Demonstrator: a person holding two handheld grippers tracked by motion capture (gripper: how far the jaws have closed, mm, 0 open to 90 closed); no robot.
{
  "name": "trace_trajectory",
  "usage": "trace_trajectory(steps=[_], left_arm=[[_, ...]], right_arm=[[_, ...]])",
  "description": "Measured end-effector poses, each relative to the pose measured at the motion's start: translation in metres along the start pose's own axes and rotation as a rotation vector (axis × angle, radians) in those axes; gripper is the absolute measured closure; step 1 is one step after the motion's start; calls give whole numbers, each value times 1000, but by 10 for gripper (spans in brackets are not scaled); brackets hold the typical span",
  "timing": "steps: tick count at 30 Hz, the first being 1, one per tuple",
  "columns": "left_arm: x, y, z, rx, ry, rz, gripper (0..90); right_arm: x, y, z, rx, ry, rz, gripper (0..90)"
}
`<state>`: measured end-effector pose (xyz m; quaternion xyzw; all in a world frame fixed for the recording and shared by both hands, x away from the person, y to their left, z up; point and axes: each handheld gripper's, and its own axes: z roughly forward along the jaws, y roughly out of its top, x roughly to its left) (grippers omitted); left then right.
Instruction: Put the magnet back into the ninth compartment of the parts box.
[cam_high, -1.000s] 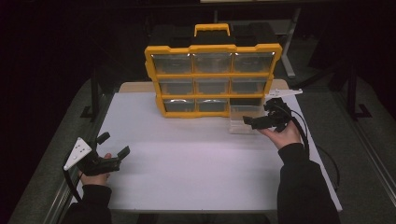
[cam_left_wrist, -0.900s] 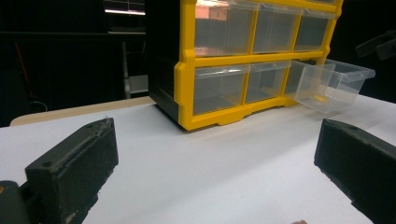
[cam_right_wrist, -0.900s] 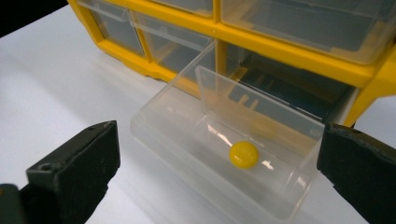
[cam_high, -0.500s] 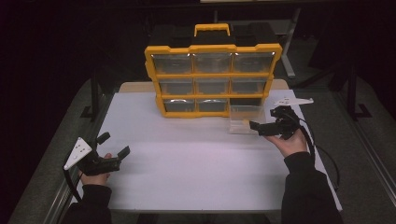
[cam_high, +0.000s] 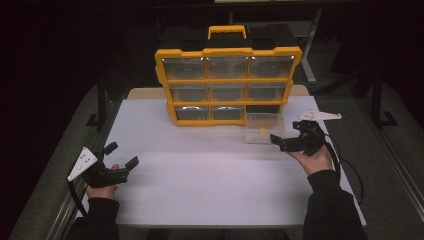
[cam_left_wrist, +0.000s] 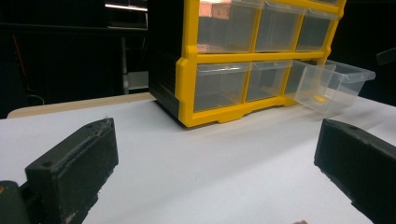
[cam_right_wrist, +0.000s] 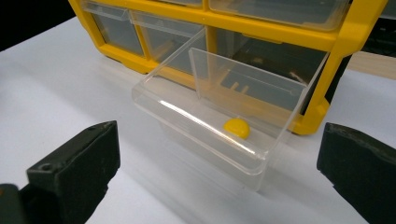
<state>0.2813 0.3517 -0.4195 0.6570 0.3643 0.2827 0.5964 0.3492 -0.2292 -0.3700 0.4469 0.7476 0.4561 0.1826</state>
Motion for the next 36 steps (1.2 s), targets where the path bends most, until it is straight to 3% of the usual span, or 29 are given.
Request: trace_trajectory(steps=[26, 36], left_arm=[[0, 0, -1, -1, 6, -1, 0], [0, 0, -1, -3, 0, -2, 0]], right_arm=[[1, -41, -11, -66, 6, 33, 0], [6, -51, -17, -87, 8, 19, 0]])
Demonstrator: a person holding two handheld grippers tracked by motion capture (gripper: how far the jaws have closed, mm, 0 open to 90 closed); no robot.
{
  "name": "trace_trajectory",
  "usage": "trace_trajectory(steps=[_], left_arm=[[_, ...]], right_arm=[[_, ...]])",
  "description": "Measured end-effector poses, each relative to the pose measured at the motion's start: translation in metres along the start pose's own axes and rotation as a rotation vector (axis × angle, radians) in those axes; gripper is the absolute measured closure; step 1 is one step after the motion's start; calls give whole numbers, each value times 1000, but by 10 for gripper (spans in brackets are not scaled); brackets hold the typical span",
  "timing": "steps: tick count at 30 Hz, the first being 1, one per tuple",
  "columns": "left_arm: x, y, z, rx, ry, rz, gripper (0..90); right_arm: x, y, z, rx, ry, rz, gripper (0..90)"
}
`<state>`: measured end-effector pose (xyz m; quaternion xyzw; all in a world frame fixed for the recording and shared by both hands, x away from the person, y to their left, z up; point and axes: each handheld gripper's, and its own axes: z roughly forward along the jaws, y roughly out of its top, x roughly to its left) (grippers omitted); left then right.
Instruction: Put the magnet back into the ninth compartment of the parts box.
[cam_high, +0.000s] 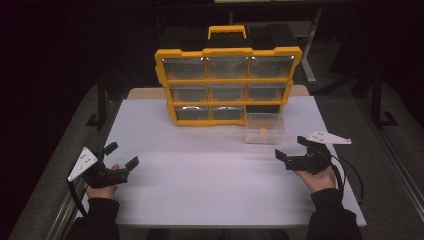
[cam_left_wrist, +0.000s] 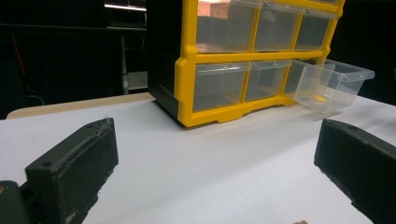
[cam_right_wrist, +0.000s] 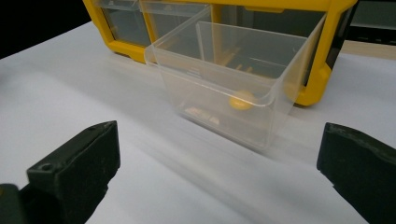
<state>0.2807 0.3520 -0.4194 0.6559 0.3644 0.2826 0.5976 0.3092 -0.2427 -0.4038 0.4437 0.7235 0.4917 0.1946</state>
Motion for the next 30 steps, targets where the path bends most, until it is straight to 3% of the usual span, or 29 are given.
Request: trace_trajectory(steps=[11, 22, 30], left_arm=[[0, 0, 0, -1, -5, -2, 0], [0, 0, 1, -1, -8, -3, 0], [0, 0, 1, 0, -13, -3, 0]], right_arm=[[2, -12, -5, -16, -15, 3, 0], [3, -28, -14, -84, -61, -10, 0], [3, -35, -21, -120, -65, -14, 0]])
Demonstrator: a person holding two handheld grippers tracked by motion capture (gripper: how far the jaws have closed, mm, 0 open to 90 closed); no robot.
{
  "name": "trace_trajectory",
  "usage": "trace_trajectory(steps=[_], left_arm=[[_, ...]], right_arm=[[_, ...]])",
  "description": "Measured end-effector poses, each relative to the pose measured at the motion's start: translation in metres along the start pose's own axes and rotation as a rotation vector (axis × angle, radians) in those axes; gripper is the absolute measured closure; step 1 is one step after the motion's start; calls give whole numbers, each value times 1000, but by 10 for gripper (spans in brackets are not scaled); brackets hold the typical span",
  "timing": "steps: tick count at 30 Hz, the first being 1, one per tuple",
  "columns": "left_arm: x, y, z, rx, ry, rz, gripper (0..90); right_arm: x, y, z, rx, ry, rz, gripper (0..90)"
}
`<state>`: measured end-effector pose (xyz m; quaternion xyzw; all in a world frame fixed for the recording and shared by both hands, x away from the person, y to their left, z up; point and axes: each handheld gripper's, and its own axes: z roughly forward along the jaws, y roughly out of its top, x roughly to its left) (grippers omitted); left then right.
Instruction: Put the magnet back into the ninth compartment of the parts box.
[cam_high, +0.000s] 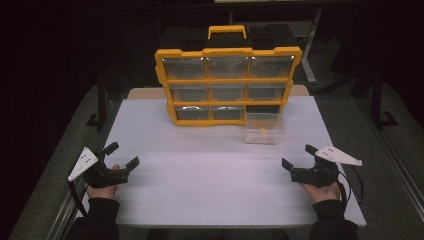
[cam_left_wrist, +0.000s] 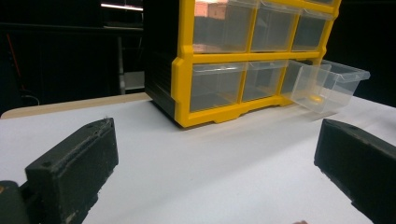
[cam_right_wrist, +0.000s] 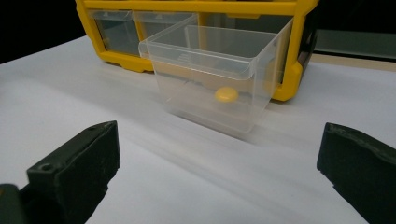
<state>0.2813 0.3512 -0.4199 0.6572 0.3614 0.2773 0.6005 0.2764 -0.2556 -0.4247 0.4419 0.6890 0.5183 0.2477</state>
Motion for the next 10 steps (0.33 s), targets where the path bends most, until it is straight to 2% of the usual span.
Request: trace_trajectory(steps=[4, 10], left_arm=[[0, 0, 0, -1, -3, -1, 0], [-1, 0, 0, -3, -6, -3, 0]], right_arm=[[-1, -1, -4, -27, -5, 9, 0], [-2, -2, -6, -39, -5, 16, 0]])
